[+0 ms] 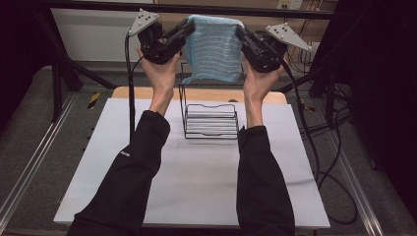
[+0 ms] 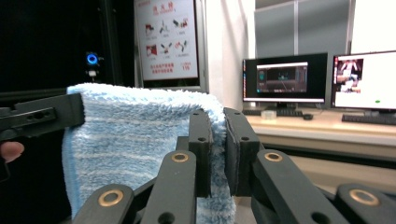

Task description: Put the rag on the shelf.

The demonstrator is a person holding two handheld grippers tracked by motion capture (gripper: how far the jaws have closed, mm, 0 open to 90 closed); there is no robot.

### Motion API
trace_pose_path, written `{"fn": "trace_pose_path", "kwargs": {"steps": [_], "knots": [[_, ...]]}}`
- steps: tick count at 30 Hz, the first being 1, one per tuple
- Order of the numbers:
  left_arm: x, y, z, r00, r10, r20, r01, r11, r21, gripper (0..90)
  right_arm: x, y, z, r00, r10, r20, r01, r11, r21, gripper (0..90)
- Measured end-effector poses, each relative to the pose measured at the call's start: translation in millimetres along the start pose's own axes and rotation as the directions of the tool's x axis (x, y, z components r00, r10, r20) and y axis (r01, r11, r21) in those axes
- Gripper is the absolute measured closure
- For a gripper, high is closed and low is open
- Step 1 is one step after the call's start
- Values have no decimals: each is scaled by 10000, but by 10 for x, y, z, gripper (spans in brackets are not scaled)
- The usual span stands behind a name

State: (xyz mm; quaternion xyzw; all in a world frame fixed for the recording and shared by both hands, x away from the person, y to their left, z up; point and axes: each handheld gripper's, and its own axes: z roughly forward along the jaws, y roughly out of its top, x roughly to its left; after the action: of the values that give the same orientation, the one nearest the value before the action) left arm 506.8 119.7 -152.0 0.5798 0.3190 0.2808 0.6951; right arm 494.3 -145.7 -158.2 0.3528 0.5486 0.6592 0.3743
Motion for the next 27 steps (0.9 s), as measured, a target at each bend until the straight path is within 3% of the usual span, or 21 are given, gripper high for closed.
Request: {"fn": "trace_pose_path", "kwargs": {"steps": [15, 27], "knots": [[137, -314, 19, 9999, -113, 24, 111, 9981, 603, 798, -112, -263, 123, 9998, 88, -168, -76, 9976, 687, 827], [114, -538, -90, 9986, 29, 519, -78, 9956, 938, 797, -128, -503, -75, 9991, 261, -332, -223, 9936, 1108, 825]]}}
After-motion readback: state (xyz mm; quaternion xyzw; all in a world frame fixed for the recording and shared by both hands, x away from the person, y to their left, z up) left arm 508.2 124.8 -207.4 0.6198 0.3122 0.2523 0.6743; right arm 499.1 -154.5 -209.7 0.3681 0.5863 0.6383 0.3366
